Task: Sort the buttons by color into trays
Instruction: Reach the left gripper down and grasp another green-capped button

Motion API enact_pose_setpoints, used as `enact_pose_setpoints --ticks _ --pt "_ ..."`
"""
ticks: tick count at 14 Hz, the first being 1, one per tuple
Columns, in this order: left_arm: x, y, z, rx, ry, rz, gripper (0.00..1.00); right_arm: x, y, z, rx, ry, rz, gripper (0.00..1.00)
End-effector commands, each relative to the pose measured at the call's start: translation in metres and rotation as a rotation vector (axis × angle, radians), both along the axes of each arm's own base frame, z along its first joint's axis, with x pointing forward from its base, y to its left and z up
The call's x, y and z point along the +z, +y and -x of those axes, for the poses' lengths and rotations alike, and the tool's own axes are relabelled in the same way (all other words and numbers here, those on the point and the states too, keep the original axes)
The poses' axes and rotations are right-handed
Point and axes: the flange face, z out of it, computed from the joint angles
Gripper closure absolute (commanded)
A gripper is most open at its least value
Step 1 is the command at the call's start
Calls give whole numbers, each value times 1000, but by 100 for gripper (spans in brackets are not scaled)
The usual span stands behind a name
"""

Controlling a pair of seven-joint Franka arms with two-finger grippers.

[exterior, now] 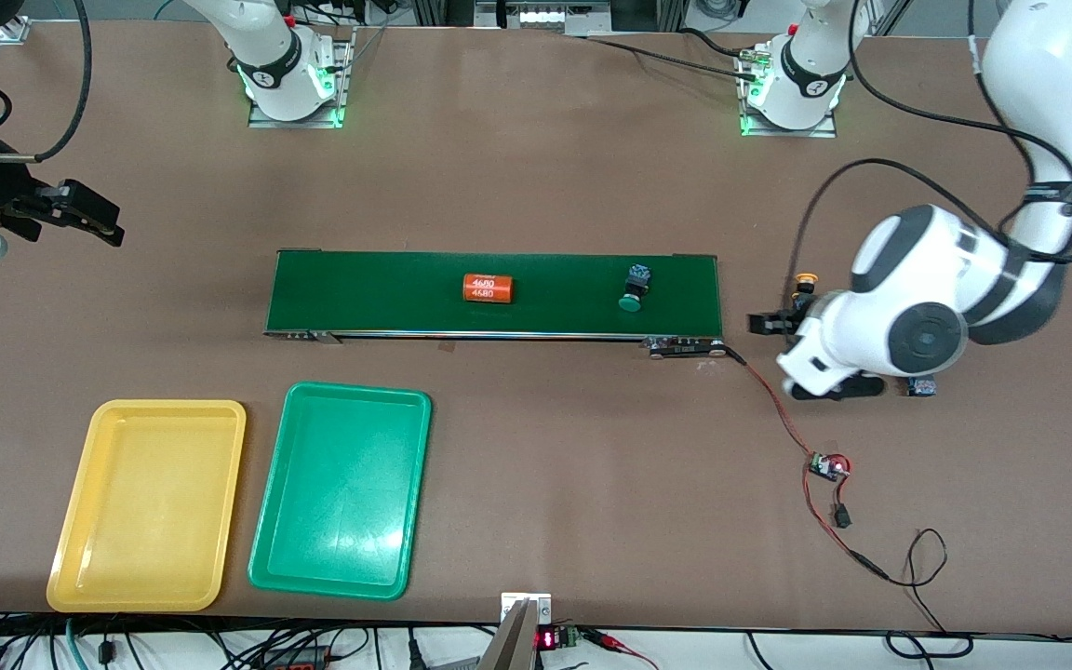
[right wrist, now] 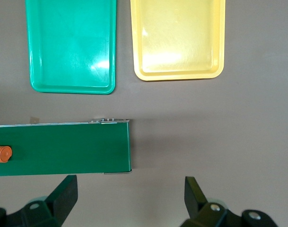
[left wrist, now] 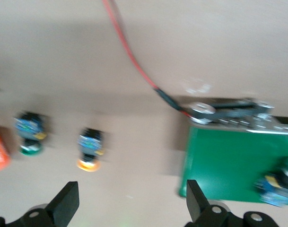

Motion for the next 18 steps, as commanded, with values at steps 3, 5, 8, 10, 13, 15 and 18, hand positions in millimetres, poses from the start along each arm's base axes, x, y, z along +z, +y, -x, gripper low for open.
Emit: enact_pose_setpoints --ticks 3,5,8,10,13,15,18 --pt "12 65 -7 -101 8 33 0 7 -2 2 -4 -7 6 0" --pt "7 92 -4 -168 27 -6 0 6 -1 2 -1 -5 6 0" --pt "-12 157 13 -270 27 47 0 -4 -1 -3 -1 11 12 0" --pt "-43 171 46 -293 -20 10 0 -10 1 -5 5 23 20 0" --pt "-84 168 85 -295 -132 8 0 -13 1 -7 -4 25 21 0" --pt "-106 162 97 -290 -155 27 0 -13 1 -9 0 18 28 0" --pt "-142 169 115 -278 -145 49 0 -17 -1 -11 -1 22 45 0"
